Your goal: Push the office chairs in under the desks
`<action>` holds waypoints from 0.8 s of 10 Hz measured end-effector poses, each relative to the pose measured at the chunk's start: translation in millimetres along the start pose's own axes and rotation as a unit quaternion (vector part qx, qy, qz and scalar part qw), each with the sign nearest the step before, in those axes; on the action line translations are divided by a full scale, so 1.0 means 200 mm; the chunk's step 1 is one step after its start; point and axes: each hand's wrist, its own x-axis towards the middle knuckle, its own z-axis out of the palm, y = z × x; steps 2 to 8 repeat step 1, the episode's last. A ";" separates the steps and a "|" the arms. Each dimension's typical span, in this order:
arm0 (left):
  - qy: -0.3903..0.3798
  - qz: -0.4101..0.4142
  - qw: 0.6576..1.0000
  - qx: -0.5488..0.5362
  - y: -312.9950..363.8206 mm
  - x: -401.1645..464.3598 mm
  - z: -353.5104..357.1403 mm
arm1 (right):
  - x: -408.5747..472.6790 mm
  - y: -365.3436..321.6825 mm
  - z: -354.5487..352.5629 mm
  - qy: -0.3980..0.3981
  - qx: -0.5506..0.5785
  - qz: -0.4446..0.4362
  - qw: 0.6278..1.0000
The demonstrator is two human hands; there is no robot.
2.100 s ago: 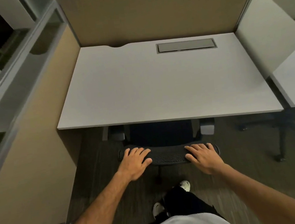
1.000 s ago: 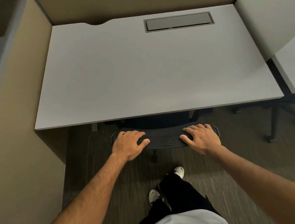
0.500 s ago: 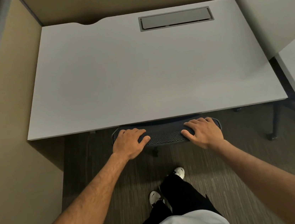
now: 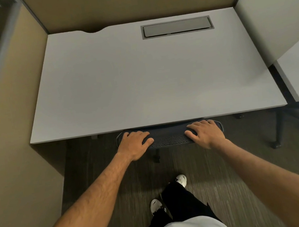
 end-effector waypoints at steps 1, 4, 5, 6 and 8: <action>0.013 -0.006 1.000 0.000 0.01 -0.09 -0.08 | -0.04 -0.06 -0.09 0.008 0.069 -0.009 0.998; 0.013 -0.006 1.000 0.000 0.01 -0.09 -0.08 | -0.04 -0.06 -0.09 0.008 0.069 -0.009 0.998; 0.013 -0.006 1.000 0.000 0.01 -0.09 -0.08 | -0.04 -0.06 -0.09 0.008 0.069 -0.009 0.998; 0.013 -0.006 1.000 0.000 0.01 -0.09 -0.08 | -0.04 -0.06 -0.09 0.008 0.069 -0.009 0.998; 0.013 -0.006 1.000 0.000 0.01 -0.09 -0.08 | -0.04 -0.06 -0.09 0.008 0.069 -0.009 0.998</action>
